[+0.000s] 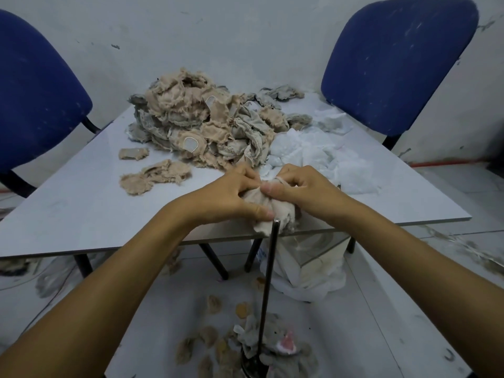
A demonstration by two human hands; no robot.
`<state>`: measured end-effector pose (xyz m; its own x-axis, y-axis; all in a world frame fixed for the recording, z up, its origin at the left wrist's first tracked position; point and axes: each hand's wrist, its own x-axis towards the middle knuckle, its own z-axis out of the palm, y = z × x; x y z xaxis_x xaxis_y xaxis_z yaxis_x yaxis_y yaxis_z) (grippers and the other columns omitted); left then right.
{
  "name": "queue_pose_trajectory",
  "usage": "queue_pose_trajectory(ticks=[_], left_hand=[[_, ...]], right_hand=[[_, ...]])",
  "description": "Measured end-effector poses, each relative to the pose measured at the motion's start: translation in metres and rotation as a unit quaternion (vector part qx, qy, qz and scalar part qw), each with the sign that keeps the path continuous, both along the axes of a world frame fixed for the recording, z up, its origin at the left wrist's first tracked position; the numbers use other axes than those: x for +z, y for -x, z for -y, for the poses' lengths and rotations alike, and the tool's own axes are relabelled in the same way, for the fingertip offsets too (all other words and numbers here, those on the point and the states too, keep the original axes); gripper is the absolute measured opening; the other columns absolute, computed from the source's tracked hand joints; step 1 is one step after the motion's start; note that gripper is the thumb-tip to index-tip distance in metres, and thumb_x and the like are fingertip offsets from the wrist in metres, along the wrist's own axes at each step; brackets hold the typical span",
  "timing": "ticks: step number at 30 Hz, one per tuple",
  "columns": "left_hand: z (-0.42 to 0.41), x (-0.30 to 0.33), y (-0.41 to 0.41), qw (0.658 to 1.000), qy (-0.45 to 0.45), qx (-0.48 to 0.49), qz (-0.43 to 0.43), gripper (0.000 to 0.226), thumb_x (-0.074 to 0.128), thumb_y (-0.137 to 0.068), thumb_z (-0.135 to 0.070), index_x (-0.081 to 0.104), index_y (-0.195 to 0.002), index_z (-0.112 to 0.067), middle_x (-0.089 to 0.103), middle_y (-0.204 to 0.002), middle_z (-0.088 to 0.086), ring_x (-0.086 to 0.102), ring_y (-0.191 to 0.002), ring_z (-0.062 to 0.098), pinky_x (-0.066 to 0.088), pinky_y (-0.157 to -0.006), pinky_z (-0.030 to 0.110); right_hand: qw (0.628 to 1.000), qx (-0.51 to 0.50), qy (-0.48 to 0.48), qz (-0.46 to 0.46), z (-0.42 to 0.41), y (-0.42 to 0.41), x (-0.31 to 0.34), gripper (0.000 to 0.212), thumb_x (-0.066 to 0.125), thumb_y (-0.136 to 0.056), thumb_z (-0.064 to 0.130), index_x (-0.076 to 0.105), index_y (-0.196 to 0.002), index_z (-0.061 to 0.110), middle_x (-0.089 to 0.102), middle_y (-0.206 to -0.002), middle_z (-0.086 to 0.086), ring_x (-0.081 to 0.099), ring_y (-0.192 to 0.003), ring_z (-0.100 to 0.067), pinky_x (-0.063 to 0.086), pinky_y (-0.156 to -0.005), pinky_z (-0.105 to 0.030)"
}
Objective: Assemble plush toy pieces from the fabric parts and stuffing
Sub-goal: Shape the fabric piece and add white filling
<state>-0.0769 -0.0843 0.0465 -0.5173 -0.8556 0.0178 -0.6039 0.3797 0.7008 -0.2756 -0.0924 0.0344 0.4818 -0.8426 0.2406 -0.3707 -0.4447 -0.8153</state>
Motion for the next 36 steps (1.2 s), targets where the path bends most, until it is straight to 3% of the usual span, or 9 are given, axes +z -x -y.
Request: queue_pose_trajectory(ticks=[4, 8, 11, 13, 16, 22, 27, 31, 36], left_hand=[[0.001, 0.005, -0.009, 0.998, 0.030, 0.003, -0.061, 0.019, 0.068, -0.088, -0.032, 0.072, -0.087, -0.014, 0.048, -0.109, 0.002, 0.051, -0.097, 0.009, 0.044, -0.085, 0.020], [-0.006, 0.003, -0.007, 0.992, 0.016, 0.019, -0.127, 0.037, 0.067, -0.084, -0.038, 0.070, -0.084, -0.001, 0.048, -0.102, 0.004, 0.051, -0.084, -0.001, 0.041, -0.072, 0.012], [-0.015, 0.011, -0.005, 0.993, 0.009, -0.017, -0.118, 0.031, 0.072, -0.077, -0.045, 0.070, -0.084, -0.015, 0.048, -0.102, 0.006, 0.052, -0.086, 0.006, 0.041, -0.074, 0.015], [-0.020, 0.017, -0.003, 0.988, 0.123, -0.031, -0.090, 0.015, 0.065, -0.074, -0.040, 0.063, -0.080, -0.027, 0.049, -0.098, 0.003, 0.050, -0.083, 0.013, 0.040, -0.071, 0.021], [-0.031, 0.014, 0.002, 0.923, 0.380, -0.024, -0.048, 0.013, 0.066, -0.079, -0.021, 0.059, -0.077, -0.010, 0.051, -0.088, 0.009, 0.040, -0.074, 0.015, 0.030, -0.066, 0.017], [-0.049, 0.000, 0.005, 0.837, 0.546, -0.017, -0.021, 0.024, 0.072, -0.085, -0.014, 0.064, -0.072, 0.005, 0.057, -0.080, 0.020, 0.048, -0.071, 0.029, 0.035, -0.062, 0.036], [-0.060, -0.017, 0.006, 0.810, 0.585, -0.031, 0.008, 0.027, 0.076, -0.083, -0.011, 0.061, -0.065, 0.001, 0.058, -0.076, 0.020, 0.046, -0.069, 0.029, 0.034, -0.059, 0.040], [-0.064, -0.034, 0.010, 0.805, 0.592, -0.021, -0.022, 0.021, 0.067, -0.088, -0.009, 0.050, -0.075, -0.007, 0.057, -0.077, 0.018, 0.042, -0.072, 0.027, 0.034, -0.061, 0.039], [-0.071, -0.065, 0.004, 0.855, 0.514, -0.062, -0.027, 0.011, 0.059, -0.081, -0.013, 0.056, -0.081, -0.003, 0.058, -0.083, 0.019, 0.045, -0.071, 0.028, 0.037, -0.062, 0.042]], right_hand=[[0.988, 0.079, -0.126, 0.039, -0.002, 0.007, 0.001, 0.056, 0.068, -0.086, 0.044, 0.066, -0.097, -0.011, 0.056, -0.094, -0.037, 0.057, -0.081, -0.027, 0.045, -0.075, -0.034], [0.996, 0.059, -0.053, -0.037, -0.006, 0.013, 0.007, 0.024, 0.081, -0.081, 0.026, 0.074, -0.094, 0.007, 0.061, -0.101, -0.020, 0.062, -0.089, -0.027, 0.050, -0.081, -0.043], [0.999, 0.011, 0.047, -0.013, -0.010, 0.016, 0.016, 0.016, 0.075, -0.078, 0.026, 0.072, -0.085, 0.012, 0.055, -0.096, -0.008, 0.055, -0.080, -0.010, 0.046, -0.073, -0.027], [0.989, -0.004, 0.151, -0.006, -0.016, 0.016, 0.021, 0.021, 0.066, -0.073, 0.031, 0.065, -0.077, 0.011, 0.051, -0.093, -0.001, 0.051, -0.075, -0.004, 0.041, -0.067, -0.017], [0.952, -0.002, 0.304, -0.040, -0.029, 0.011, 0.023, 0.016, 0.067, -0.076, 0.025, 0.066, -0.081, 0.010, 0.048, -0.097, 0.000, 0.047, -0.078, -0.004, 0.038, -0.066, -0.014], [0.884, -0.018, 0.455, -0.107, -0.052, 0.017, 0.012, 0.026, 0.073, -0.078, 0.023, 0.066, -0.092, 0.002, 0.051, -0.099, -0.016, 0.046, -0.088, -0.020, 0.043, -0.062, -0.038], [0.862, 0.003, 0.484, -0.149, -0.062, 0.020, -0.011, 0.021, 0.070, -0.080, 0.016, 0.067, -0.090, -0.003, 0.055, -0.093, -0.022, 0.049, -0.081, -0.032, 0.044, -0.058, -0.045], [0.868, -0.010, 0.480, -0.124, -0.068, 0.019, -0.033, 0.019, 0.068, -0.080, 0.009, 0.060, -0.096, 0.005, 0.055, -0.091, -0.019, 0.049, -0.078, -0.031, 0.042, -0.062, -0.039], [0.910, 0.006, 0.405, -0.089, -0.075, 0.019, -0.070, 0.018, 0.073, -0.083, 0.012, 0.058, -0.088, 0.003, 0.051, -0.092, -0.015, 0.046, -0.077, -0.029, 0.039, -0.066, -0.037]])
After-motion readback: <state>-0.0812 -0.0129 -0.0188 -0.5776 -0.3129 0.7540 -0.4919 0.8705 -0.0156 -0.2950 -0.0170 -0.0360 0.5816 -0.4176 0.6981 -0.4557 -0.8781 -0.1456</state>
